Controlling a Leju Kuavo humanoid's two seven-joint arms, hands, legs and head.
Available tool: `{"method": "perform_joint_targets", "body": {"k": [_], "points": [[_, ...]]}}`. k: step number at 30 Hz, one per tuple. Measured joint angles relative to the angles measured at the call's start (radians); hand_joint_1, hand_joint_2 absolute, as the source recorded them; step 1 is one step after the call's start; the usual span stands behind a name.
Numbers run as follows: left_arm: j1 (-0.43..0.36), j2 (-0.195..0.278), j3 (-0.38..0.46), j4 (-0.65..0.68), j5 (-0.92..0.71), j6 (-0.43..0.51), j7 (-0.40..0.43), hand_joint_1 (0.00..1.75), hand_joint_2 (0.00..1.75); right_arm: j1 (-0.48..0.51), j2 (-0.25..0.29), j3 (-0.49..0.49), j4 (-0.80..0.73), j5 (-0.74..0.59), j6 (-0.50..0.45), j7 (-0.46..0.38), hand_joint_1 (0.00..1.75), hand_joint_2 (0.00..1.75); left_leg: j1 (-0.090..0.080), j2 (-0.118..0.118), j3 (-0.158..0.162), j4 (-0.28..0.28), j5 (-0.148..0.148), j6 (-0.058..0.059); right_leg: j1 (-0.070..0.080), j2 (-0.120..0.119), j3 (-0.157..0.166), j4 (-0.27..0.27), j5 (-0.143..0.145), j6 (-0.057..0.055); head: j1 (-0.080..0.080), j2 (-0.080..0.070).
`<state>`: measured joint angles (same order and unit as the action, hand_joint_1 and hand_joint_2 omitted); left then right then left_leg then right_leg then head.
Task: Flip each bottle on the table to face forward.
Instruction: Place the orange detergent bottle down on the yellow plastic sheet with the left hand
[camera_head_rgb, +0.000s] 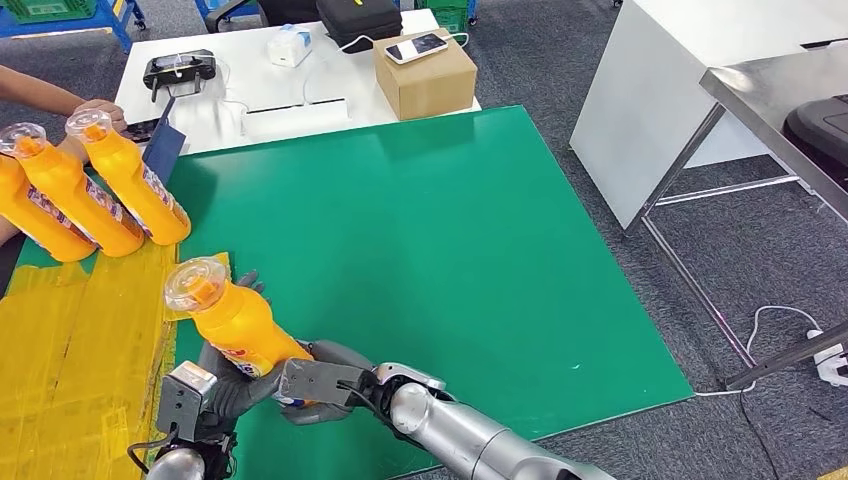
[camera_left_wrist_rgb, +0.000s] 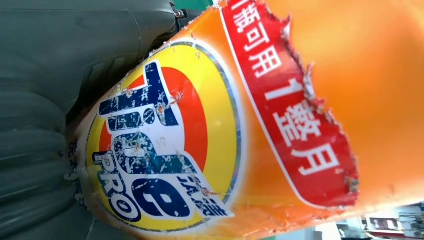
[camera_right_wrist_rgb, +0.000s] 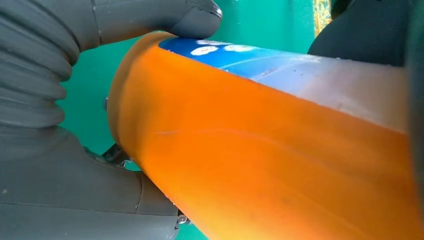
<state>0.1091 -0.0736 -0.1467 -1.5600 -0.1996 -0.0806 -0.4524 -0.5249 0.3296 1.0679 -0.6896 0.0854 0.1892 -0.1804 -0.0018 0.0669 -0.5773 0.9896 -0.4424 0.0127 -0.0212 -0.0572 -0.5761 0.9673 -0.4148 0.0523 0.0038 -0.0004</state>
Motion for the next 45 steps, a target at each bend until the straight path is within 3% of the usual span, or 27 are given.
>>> {"method": "perform_joint_targets", "body": {"k": [3, 4, 23, 24, 28, 30, 34, 40, 45], "points": [[0.000, 0.000, 0.000, 0.005, -0.013, 0.005, 0.007, 1.69, 1.75, -0.002, 0.000, 0.011, 0.006, -0.004, -0.005, 0.000, 1.75, 1.75, 0.000, 0.000, 0.000, 0.000, 0.000, 0.000, 0.000, 0.000, 0.000, 0.000, 0.000, 0.000, 0.000, 0.000], [0.000, 0.000, 0.000, 0.007, -0.014, 0.006, 0.007, 1.75, 1.75, -0.002, -0.001, 0.014, 0.008, -0.005, -0.006, 0.000, 1.75, 1.75, 0.000, 0.000, 0.000, 0.000, 0.000, 0.000, 0.000, 0.000, 0.000, 0.000, 0.000, 0.000, 0.000, 0.000], [0.003, 0.000, 0.003, 0.014, -0.009, -0.019, -0.027, 1.75, 1.75, 0.005, 0.000, 0.033, 0.027, -0.002, -0.058, -0.018, 1.75, 1.75, 0.000, 0.000, 0.000, 0.000, 0.000, 0.000, 0.000, 0.000, 0.000, 0.000, 0.000, 0.000, 0.000, 0.000], [0.003, 0.000, 0.004, 0.014, -0.009, -0.020, -0.027, 1.75, 1.75, 0.006, 0.000, 0.033, 0.027, -0.001, -0.060, -0.019, 1.68, 1.75, 0.000, 0.000, 0.000, 0.000, 0.000, 0.000, 0.000, 0.000, 0.000, 0.000, 0.000, 0.000, 0.000, 0.000], [0.004, 0.000, 0.007, 0.013, -0.010, -0.027, -0.035, 1.75, 1.75, 0.011, 0.000, 0.029, 0.027, 0.027, -0.094, -0.025, 0.03, 1.75, 0.000, 0.000, 0.000, 0.000, 0.000, 0.000, 0.000, 0.000, 0.000, 0.000, 0.000, 0.000, 0.000, 0.000], [0.007, 0.000, 0.010, 0.006, -0.019, -0.026, -0.042, 1.75, 1.75, 0.018, -0.001, 0.023, 0.022, 0.051, -0.117, -0.029, 0.00, 1.75, 0.000, 0.000, 0.000, 0.000, 0.000, 0.000, 0.000, 0.000, 0.000, 0.000, 0.000, 0.000, 0.000, 0.000], [0.015, 0.000, 0.020, -0.026, -0.100, 0.041, -0.070, 1.75, 1.75, 0.037, -0.009, -0.009, -0.012, 0.072, -0.139, -0.034, 0.00, 0.00, 0.000, 0.000, 0.000, 0.000, 0.000, 0.000, 0.000, 0.000, 0.000, 0.000, 0.000, 0.000, 0.000, 0.000], [0.018, 0.006, 0.080, -0.084, -0.445, 0.344, -0.069, 1.75, 1.75, 0.097, -0.073, -0.110, -0.167, 0.089, -0.146, -0.058, 0.00, 0.00, 0.000, 0.000, 0.000, 0.000, 0.000, 0.000, 0.000, 0.000, 0.000, 0.000, 0.000, 0.000, 0.000, 0.000], [0.018, 0.016, 0.121, -0.095, -0.644, 0.490, -0.011, 1.75, 1.75, 0.132, -0.125, -0.170, -0.281, 0.080, -0.117, -0.069, 0.00, 0.00, 0.000, 0.000, 0.000, 0.000, 0.000, 0.000, 0.000, 0.000, 0.000, 0.000, 0.000, 0.000, 0.000, 0.000]]}}
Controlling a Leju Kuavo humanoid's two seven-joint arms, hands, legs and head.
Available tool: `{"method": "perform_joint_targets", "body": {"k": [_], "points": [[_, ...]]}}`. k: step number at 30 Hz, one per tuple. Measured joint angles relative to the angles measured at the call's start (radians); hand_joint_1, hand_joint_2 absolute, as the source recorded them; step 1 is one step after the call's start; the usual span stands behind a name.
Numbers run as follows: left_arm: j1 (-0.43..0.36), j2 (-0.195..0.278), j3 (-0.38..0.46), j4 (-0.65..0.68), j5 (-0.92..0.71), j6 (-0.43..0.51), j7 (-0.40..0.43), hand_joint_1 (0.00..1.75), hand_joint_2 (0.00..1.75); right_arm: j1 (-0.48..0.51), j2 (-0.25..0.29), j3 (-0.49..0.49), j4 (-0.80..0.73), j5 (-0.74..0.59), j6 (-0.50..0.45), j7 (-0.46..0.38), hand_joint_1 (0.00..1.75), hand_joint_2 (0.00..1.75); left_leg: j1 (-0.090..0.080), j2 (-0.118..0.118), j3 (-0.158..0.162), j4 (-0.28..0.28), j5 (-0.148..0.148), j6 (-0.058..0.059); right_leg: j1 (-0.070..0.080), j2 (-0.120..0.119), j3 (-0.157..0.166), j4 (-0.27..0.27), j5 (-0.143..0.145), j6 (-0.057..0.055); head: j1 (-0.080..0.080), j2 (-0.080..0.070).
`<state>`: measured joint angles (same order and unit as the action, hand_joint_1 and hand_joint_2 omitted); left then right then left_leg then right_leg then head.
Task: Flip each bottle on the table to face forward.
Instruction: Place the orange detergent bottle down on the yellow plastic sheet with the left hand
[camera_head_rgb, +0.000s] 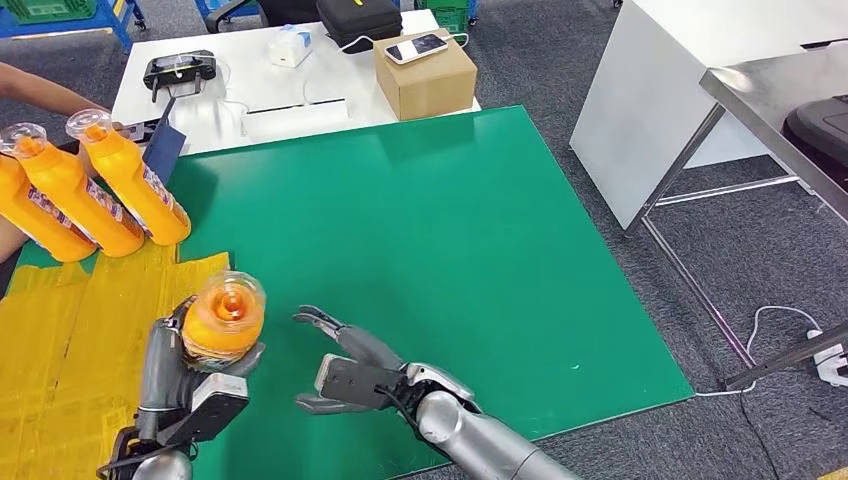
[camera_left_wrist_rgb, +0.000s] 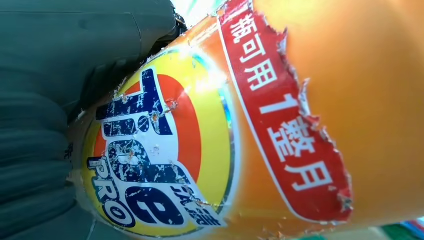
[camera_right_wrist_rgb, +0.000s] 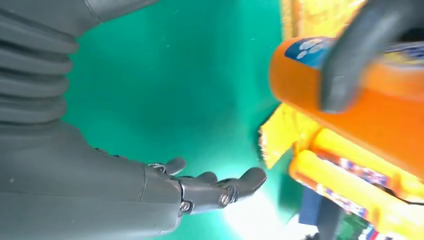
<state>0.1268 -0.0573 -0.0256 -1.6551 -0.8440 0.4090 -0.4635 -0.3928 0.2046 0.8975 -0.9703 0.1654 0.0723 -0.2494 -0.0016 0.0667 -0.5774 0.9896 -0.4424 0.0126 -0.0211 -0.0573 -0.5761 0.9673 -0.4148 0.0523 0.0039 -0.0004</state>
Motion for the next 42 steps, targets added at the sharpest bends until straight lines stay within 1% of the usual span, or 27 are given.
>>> {"method": "perform_joint_targets", "body": {"k": [1, 3, 5, 7, 9, 10, 11, 13, 16, 20, 21, 24, 25, 29, 36, 42], "points": [[0.000, 0.002, 0.007, 0.001, -0.081, 0.051, 0.027, 1.75, 1.75, 0.006, -0.010, -0.009, -0.021, -0.007, 0.009, -0.005, 0.00, 0.00, 0.000, 0.000, 0.000, 0.000, 0.000, 0.000, 0.000, 0.000, 0.000, 0.000, 0.000, 0.000, 0.000, 0.000], [0.002, 0.009, 0.023, 0.011, -0.305, 0.157, 0.118, 1.75, 1.75, 0.013, -0.032, -0.023, -0.062, -0.019, 0.023, -0.015, 0.00, 0.00, 0.000, 0.000, 0.000, 0.000, 0.000, 0.000, 0.000, 0.000, 0.000, 0.000, 0.000, 0.000, 0.000, 0.000], [0.003, 0.025, 0.040, 0.038, -0.549, 0.220, 0.257, 1.75, 1.75, 0.015, -0.054, -0.033, -0.101, -0.030, 0.035, -0.020, 0.00, 0.00, 0.000, 0.000, 0.000, 0.000, 0.000, 0.000, 0.000, 0.000, 0.000, 0.000, 0.000, 0.000, 0.000, 0.000], [0.002, 0.062, 0.042, 0.081, -0.693, 0.225, 0.425, 1.75, 1.75, 0.015, -0.071, -0.040, -0.135, -0.038, 0.045, -0.022, 0.00, 0.00, 0.000, 0.000, 0.000, 0.000, 0.000, 0.000, 0.000, 0.000, 0.000, 0.000, 0.000, 0.000, 0.000, 0.000], [-0.011, 0.123, 0.013, 0.140, -0.725, 0.194, 0.607, 1.75, 1.75, 0.015, -0.083, -0.042, -0.163, -0.044, 0.054, -0.022, 0.00, 0.00, 0.000, 0.001, 0.000, 0.000, 0.000, 0.000, 0.001, 0.000, -0.001, 0.000, 0.000, 0.000, 0.000, 0.000], [-0.023, 0.156, -0.009, 0.175, -0.725, 0.171, 0.682, 1.75, 1.75, 0.014, -0.087, -0.043, -0.174, -0.047, 0.058, -0.022, 0.00, 0.44, 0.000, 0.000, 0.000, 0.000, 0.000, -0.001, 0.001, 0.000, -0.001, 0.000, 0.000, 0.000, 0.000, 0.000], [-0.036, 0.186, -0.027, 0.214, -0.725, 0.151, 0.729, 1.75, 1.75, 0.013, -0.090, -0.042, -0.183, -0.049, 0.063, -0.021, 0.00, 0.87, 0.000, 0.000, 0.000, 0.000, 0.001, -0.001, 0.001, 0.000, -0.001, 0.001, 0.000, 0.000, 0.000, 0.000], [-0.064, 0.232, -0.046, 0.297, -0.726, 0.128, 0.757, 1.75, 1.75, 0.008, -0.092, -0.042, -0.194, -0.052, 0.072, -0.019, 0.00, 1.75, 0.001, 0.000, 0.000, 0.000, 0.001, -0.002, 0.001, 0.000, -0.001, 0.002, 0.000, 0.000, 0.000, 0.000], [-0.103, 0.282, -0.064, 0.410, -0.726, 0.126, 0.758, 1.75, 1.75, -0.001, -0.092, -0.040, -0.200, -0.053, 0.080, -0.014, 0.00, 1.75, 0.001, 0.000, 0.000, 0.000, 0.002, -0.003, 0.000, 0.000, -0.001, 0.002, 0.000, 0.000, 0.000, 0.000], [-0.146, 0.331, -0.088, 0.501, -0.726, 0.118, 0.785, 1.75, 1.75, -0.006, -0.092, -0.038, -0.200, -0.055, 0.083, -0.012, 0.00, 1.75, 0.000, 0.000, 0.001, 0.000, 0.002, -0.003, 0.000, 0.000, 0.000, 0.002, 0.000, 0.000, 0.000, 0.000], [-0.155, 0.341, -0.100, 0.519, -0.726, 0.110, 0.803, 1.60, 1.75, -0.008, -0.092, -0.037, -0.200, -0.057, 0.083, -0.012, 0.00, 1.75, 0.000, 0.000, 0.001, 0.000, 0.002, -0.003, 0.000, 0.000, 0.000, 0.002, 0.000, 0.000, 0.000, 0.000], [-0.187, 0.369, -0.137, 0.567, -0.726, 0.089, 0.845, 0.29, 1.75, -0.012, -0.092, -0.033, -0.199, -0.062, 0.084, -0.011, 0.00, 1.75, 0.000, 0.000, 0.002, 0.000, 0.002, -0.003, 0.000, 0.000, 0.002, 0.002, 0.000, 0.000, 0.000, 0.000], [-0.196, 0.376, -0.146, 0.581, -0.726, 0.086, 0.850, 0.00, 1.75, -0.013, -0.092, -0.032, -0.199, -0.063, 0.084, -0.011, 0.00, 1.75, 0.000, 0.000, 0.003, 0.000, 0.002, -0.003, 0.000, 0.000, 0.002, 0.002, 0.000, 0.000, 0.000, 0.000], [-0.221, 0.400, -0.179, 0.618, -0.726, 0.088, 0.887, 0.00, 1.75, -0.013, -0.092, -0.027, -0.199, -0.064, 0.084, -0.011, 0.00, 1.75, 0.000, 0.000, 0.004, -0.001, 0.003, -0.004, 0.000, 0.000, 0.002, 0.003, 0.000, -0.001, 0.000, 0.000], [-0.240, 0.436, -0.272, 0.634, -0.726, 0.081, 0.998, 0.00, 1.75, -0.011, -0.092, -0.017, -0.199, -0.064, 0.078, -0.008, 0.00, 1.75, 0.001, 0.000, 0.004, -0.001, 0.004, -0.005, 0.000, 0.000, 0.002, 0.004, 0.000, -0.001, 0.000, 0.000], [-0.243, 0.456, -0.331, 0.628, -0.727, 0.075, 1.033, 0.00, 1.75, -0.007, -0.092, -0.013, -0.197, -0.063, 0.071, -0.007, 0.00, 1.75, 0.000, 0.000, 0.004, -0.001, 0.004, -0.005, 0.000, 0.000, 0.002, 0.004, 0.000, -0.001, 0.000, 0.000]]}}
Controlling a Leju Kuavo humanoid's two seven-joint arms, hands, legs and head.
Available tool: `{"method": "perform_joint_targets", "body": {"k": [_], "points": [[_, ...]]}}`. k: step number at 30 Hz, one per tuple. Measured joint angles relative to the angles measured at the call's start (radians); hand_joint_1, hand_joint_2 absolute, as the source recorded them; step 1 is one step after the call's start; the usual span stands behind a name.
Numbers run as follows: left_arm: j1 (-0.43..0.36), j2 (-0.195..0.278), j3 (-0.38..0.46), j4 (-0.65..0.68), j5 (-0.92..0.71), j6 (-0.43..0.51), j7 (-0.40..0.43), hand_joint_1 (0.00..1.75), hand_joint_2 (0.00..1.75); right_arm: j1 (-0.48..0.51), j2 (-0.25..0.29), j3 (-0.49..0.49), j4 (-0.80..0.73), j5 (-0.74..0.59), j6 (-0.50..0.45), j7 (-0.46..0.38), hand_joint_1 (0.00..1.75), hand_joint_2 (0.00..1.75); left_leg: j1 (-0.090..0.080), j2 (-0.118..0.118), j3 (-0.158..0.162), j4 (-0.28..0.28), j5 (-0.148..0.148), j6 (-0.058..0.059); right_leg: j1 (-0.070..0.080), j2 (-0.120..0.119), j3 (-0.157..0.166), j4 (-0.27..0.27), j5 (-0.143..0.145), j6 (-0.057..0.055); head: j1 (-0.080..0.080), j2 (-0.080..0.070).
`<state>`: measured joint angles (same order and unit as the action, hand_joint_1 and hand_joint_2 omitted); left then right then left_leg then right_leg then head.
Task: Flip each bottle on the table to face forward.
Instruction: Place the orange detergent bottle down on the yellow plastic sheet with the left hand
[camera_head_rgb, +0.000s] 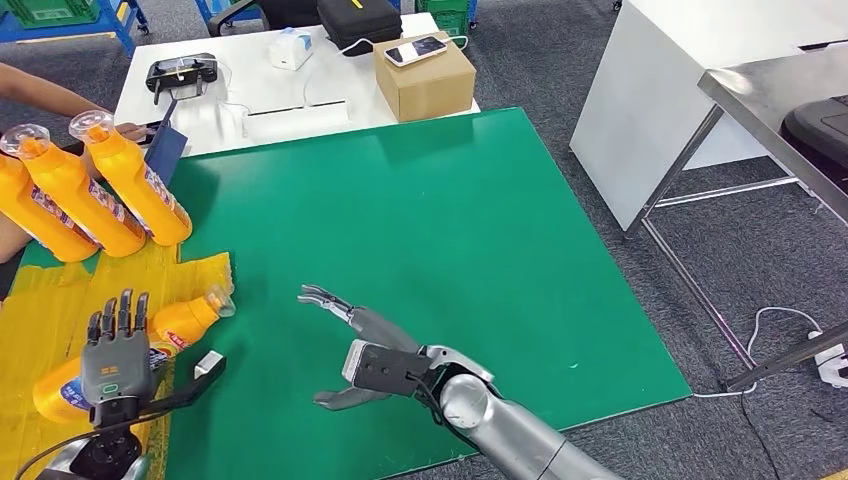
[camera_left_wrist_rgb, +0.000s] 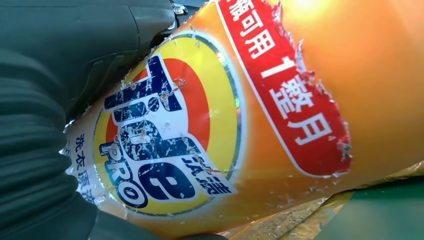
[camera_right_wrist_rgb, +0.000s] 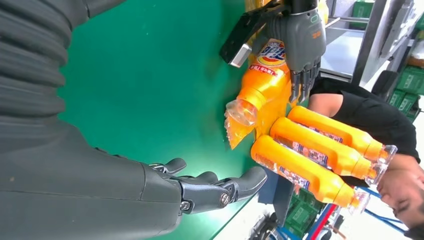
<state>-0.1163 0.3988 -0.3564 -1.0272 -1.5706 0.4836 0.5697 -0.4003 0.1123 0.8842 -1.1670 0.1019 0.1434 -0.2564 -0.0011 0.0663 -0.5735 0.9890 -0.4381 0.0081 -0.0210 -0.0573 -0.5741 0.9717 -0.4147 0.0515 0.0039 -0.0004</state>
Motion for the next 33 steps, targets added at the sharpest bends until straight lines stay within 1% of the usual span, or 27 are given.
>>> {"method": "perform_joint_targets", "body": {"k": [3, 5, 7, 11, 12, 13, 15, 18, 19, 20, 21, 24, 26, 27, 29, 31, 33], "points": [[0.001, 0.018, -0.046, -0.032, -0.001, -0.022, 0.054, 0.00, 1.75, 0.008, -0.001, -0.001, 0.000, 0.003, -0.009, 0.001, 0.00, 1.75, 0.000, 0.000, 0.000, 0.000, 0.000, 0.000, 0.000, 0.000, 0.000, 0.000, 0.000, 0.000, 0.000, 0.000], [0.005, 0.037, -0.091, -0.067, -0.001, -0.037, 0.095, 0.00, 1.75, 0.017, -0.003, -0.002, 0.000, 0.009, -0.014, 0.001, 0.00, 1.75, 0.000, 0.000, -0.001, 0.000, 0.000, 0.000, 0.000, 0.000, -0.001, 0.000, 0.000, 0.000, 0.000, 0.000], [0.010, 0.059, -0.136, -0.105, -0.001, -0.045, 0.116, 0.00, 1.75, 0.024, -0.004, -0.003, 0.000, 0.012, -0.018, 0.001, 0.00, 1.75, 0.000, 0.000, -0.002, 0.000, 0.000, 0.000, 0.000, 0.000, -0.002, 0.000, 0.000, 0.000, 0.000, 0.000], [0.022, 0.094, -0.194, -0.180, -0.001, -0.058, 0.113, 0.00, 0.00, 0.032, -0.007, -0.003, 0.000, 0.015, -0.021, 0.001, 0.00, 1.75, 0.000, 0.000, -0.003, 0.000, 0.000, 0.000, 0.000, 0.000, -0.003, 0.000, 0.000, 0.000, 0.000, 0.000], [0.028, 0.098, -0.199, -0.195, -0.001, -0.066, 0.090, 0.00, 0.00, 0.033, -0.007, -0.004, 0.000, 0.016, -0.021, 0.000, 0.00, 1.75, 0.000, 0.000, -0.003, 0.000, 0.000, 0.000, 0.000, 0.000, -0.003, 0.000, 0.000, 0.000, 0.000, 0.000], [0.036, 0.099, -0.197, -0.208, -0.001, -0.078, 0.047, 0.00, 0.00, 0.033, -0.007, -0.004, 0.000, 0.017, -0.021, 0.000, 0.00, 1.75, 0.000, 0.000, -0.003, 0.000, 0.000, 0.000, 0.000, 0.000, -0.003, 0.000, 0.000, 0.000, 0.000, 0.000], [0.059, 0.092, -0.164, -0.228, -0.001, -0.109, -0.098, 0.00, 0.00, 0.033, -0.006, -0.006, 0.000, 0.018, -0.018, -0.002, 0.00, 1.75, 0.000, 0.000, -0.004, 0.000, 0.000, 0.000, 0.000, 0.000, -0.003, 0.000, 0.000, 0.000, 0.000, 0.000], [0.085, 0.073, -0.045, -0.241, 0.000, -0.160, -0.349, 0.00, 0.00, 0.027, -0.004, -0.008, 0.003, 0.016, -0.004, -0.002, 0.00, 1.75, 0.000, 0.000, -0.004, 0.000, 0.000, 0.000, 0.000, 0.000, -0.003, 0.000, 0.000, 0.000, 0.000, 0.000], [0.090, 0.067, 0.000, -0.241, 0.001, -0.175, -0.416, 0.00, 0.00, 0.023, -0.003, -0.008, 0.005, 0.015, 0.001, -0.002, 0.00, 1.75, 0.000, 0.000, -0.004, 0.000, 0.000, 0.000, 0.000, 0.000, -0.003, 0.000, 0.000, 0.000, 0.000, 0.000], [0.097, 0.063, 0.040, -0.241, 0.001, -0.183, -0.465, 0.00, 0.00, 0.018, -0.001, -0.008, 0.007, 0.013, 0.004, -0.002, 0.00, 1.75, 0.000, 0.001, -0.003, 0.000, 0.000, 0.000, 0.000, 0.000, -0.003, 0.000, 0.000, 0.000, 0.000, 0.000], [0.104, 0.058, 0.074, -0.241, 0.001, -0.188, -0.496, 0.00, 0.00, 0.014, 0.000, -0.009, 0.009, 0.012, 0.006, -0.002, 0.00, 1.75, 0.000, 0.001, -0.003, 0.000, 0.000, 0.000, 0.000, 0.001, -0.003, 0.000, 0.000, 0.000, 0.000, 0.000], [0.122, 0.046, 0.151, -0.241, 0.026, -0.200, -0.554, 0.00, 0.00, 0.006, 0.001, -0.009, 0.015, 0.010, 0.012, -0.003, 0.00, 1.75, 0.000, 0.000, -0.003, 0.000, 0.000, 0.000, 0.001, 0.000, -0.003, 0.000, 0.000, 0.000, 0.000, 0.000], [0.128, 0.033, 0.202, -0.242, 0.076, -0.180, -0.611, 0.00, 0.00, 0.001, 0.003, -0.009, 0.019, 0.008, 0.014, -0.007, 0.00, 1.75, 0.000, 0.000, -0.003, 0.000, 0.000, 0.000, 0.001, 0.000, -0.003, 0.000, 0.000, 0.000, 0.000, 0.000], [0.130, 0.019, 0.233, -0.244, 0.118, -0.154, -0.649, 0.00, 0.00, 0.001, 0.003, -0.009, 0.021, 0.009, 0.011, -0.013, 0.00, 1.75, 0.000, 0.000, -0.003, 0.000, 0.000, 0.000, 0.001, 0.000, -0.003, 0.000, 0.000, 0.000, 0.000, 0.000], [0.136, -0.028, 0.302, -0.264, 0.225, -0.097, -0.733, 0.00, 0.00, 0.006, 0.003, -0.011, 0.021, 0.021, -0.004, -0.029, 0.00, 0.87, 0.000, 0.000, -0.003, 0.000, 0.000, 0.000, 0.000, 0.000, -0.003, 0.000, 0.000, 0.000, 0.000, 0.000], [0.143, -0.078, 0.361, -0.295, 0.311, -0.069, -0.792, 0.00, 0.00, 0.015, 0.005, -0.013, 0.021, 0.040, -0.025, -0.044, 0.00, 0.00, 0.000, -0.001, -0.004, 0.000, 0.000, 0.000, 0.000, 0.000, -0.003, 0.000, 0.000, 0.000, 0.000, 0.000], [0.153, -0.122, 0.403, -0.329, 0.408, -0.077, -0.844, 0.00, 0.00, 0.031, 0.007, -0.020, 0.013, 0.079, -0.068, -0.059, 0.00, 0.00, -0.001, 0.000, -0.004, 0.000, 0.000, 0.000, -0.001, 0.000, -0.004, 0.000, 0.000, 0.000, 0.000, 0.000]]}}
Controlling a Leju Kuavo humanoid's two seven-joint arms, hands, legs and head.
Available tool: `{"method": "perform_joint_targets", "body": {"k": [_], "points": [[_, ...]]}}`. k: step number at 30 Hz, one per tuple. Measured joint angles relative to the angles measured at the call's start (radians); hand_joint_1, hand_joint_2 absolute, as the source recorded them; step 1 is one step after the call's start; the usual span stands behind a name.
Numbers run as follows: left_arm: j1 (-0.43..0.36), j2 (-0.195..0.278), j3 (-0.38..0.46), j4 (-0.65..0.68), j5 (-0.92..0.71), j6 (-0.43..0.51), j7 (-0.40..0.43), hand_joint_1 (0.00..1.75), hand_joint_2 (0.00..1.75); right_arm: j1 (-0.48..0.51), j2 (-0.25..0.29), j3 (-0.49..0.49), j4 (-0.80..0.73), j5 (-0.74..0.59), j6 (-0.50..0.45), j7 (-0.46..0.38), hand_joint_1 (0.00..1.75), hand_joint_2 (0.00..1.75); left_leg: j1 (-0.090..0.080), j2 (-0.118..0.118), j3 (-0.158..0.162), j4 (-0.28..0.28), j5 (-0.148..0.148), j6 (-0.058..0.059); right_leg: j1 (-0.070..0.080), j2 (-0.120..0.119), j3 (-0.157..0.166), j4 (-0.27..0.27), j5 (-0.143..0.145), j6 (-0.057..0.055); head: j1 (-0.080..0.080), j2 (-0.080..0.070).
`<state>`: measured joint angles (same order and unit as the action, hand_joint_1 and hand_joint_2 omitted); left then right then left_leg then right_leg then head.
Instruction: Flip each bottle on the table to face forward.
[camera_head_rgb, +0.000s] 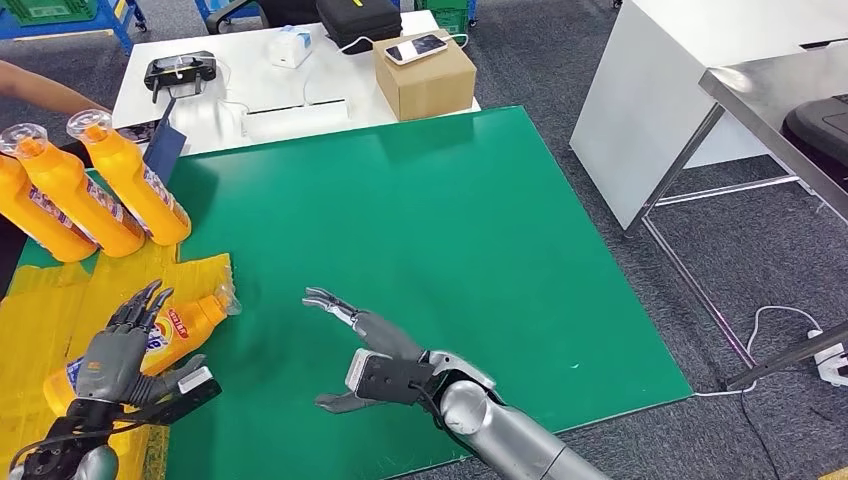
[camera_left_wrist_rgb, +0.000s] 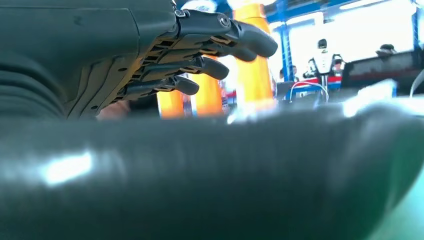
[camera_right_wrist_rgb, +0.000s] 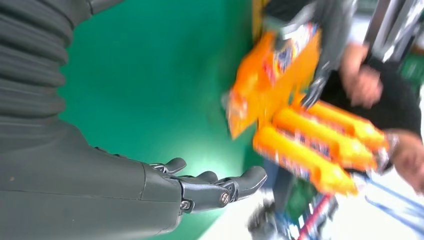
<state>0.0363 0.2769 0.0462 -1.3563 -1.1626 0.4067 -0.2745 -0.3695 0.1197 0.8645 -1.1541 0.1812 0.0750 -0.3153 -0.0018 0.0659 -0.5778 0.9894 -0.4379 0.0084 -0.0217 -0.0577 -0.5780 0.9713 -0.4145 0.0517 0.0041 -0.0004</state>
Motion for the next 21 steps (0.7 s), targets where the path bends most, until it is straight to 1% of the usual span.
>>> {"method": "perform_joint_targets", "body": {"k": [3, 5, 7, 9, 11, 12, 14, 17, 19, 21], "points": [[0.028, -0.090, 0.049, -0.088, 0.277, -0.074, -0.130, 0.00, 0.00, 0.051, 0.011, -0.032, -0.048, 0.084, -0.110, -0.035, 0.00, 0.00, -0.001, -0.001, -0.001, 0.000, 0.000, 0.000, -0.001, -0.001, -0.001, -0.001, 0.000, 0.000, 0.000, 0.000], [0.060, -0.159, 0.061, -0.167, 0.472, -0.165, -0.217, 0.00, 0.00, 0.100, 0.026, -0.070, -0.100, 0.110, -0.162, -0.065, 0.00, 0.00, -0.002, -0.001, -0.002, 0.000, -0.001, 0.001, -0.001, -0.001, -0.002, -0.001, 0.000, 0.000, 0.000, 0.000], [0.104, -0.233, 0.054, -0.253, 0.649, -0.260, -0.304, 0.00, 0.00, 0.155, 0.042, -0.116, -0.157, 0.119, -0.191, -0.105, 0.00, 0.00, -0.003, -0.001, -0.002, 0.000, -0.002, 0.001, -0.002, -0.001, -0.002, -0.001, 0.000, 0.000, 0.000, 0.000], [0.156, -0.312, 0.025, -0.340, 0.798, -0.323, -0.379, 0.00, 0.00, 0.217, 0.059, -0.162, -0.214, 0.123, -0.212, -0.158, 0.00, 0.00, -0.003, 0.000, -0.003, 0.000, -0.003, 0.002, -0.002, -0.001, -0.003, -0.001, -0.001, 0.001, 0.000, 0.000], [0.200, -0.377, -0.033, -0.409, 0.901, -0.342, -0.416, 0.00, 0.00, 0.274, 0.078, -0.194, -0.259, 0.141, -0.248, -0.207, 0.00, 0.00, -0.004, 0.000, -0.003, 0.000, -0.004, 0.003, -0.003, -0.001, -0.003, -0.002, -0.001, 0.001, 0.000, 0.000], [0.215, -0.401, -0.070, -0.431, 0.928, -0.338, -0.422, 0.00, 0.00, 0.296, 0.087, -0.202, -0.274, 0.160, -0.272, -0.222, 0.00, 0.00, -0.004, 0.000, -0.003, 0.000, -0.005, 0.003, -0.003, -0.001, -0.003, -0.002, -0.001, 0.001, 0.000, 0.000], [0.234, -0.431, -0.145, -0.457, 0.953, -0.323, -0.424, 0.00, 0.00, 0.327, 0.100, -0.207, -0.292, 0.216, -0.330, -0.229, 0.00, 0.00, -0.004, 0.000, -0.003, 0.000, -0.005, 0.003, -0.002, -0.001, -0.003, -0.002, -0.001, 0.001, 0.000, 0.000], [0.246, -0.454, -0.235, -0.477, 0.968, -0.313, -0.425, 0.00, 0.00, 0.348, 0.111, -0.209, -0.301, 0.302, -0.412, -0.209, 0.00, 0.00, -0.004, 0.000, -0.003, 0.000, -0.005, 0.003, -0.002, -0.001, -0.002, -0.002, -0.001, 0.001, 0.000, 0.000], [0.249, -0.460, -0.268, -0.483, 0.973, -0.313, -0.426, 0.00, 0.00, 0.353, 0.113, -0.212, -0.303, 0.323, -0.433, -0.203, 0.00, 0.00, -0.004, 0.000, -0.002, 0.000, -0.004, 0.003, -0.002, -0.001, -0.002, -0.002, -0.001, 0.001, 0.000, 0.000], [0.250, -0.463, -0.285, -0.487, 0.974, -0.315, -0.426, 0.00, 0.00, 0.355, 0.113, -0.214, -0.305, 0.328, -0.436, -0.201, 0.00, 0.00, -0.004, 0.000, -0.002, 0.000, -0.004, 0.003, -0.002, -0.001, -0.002, -0.002, -0.001, 0.001, 0.000, 0.000]]}}
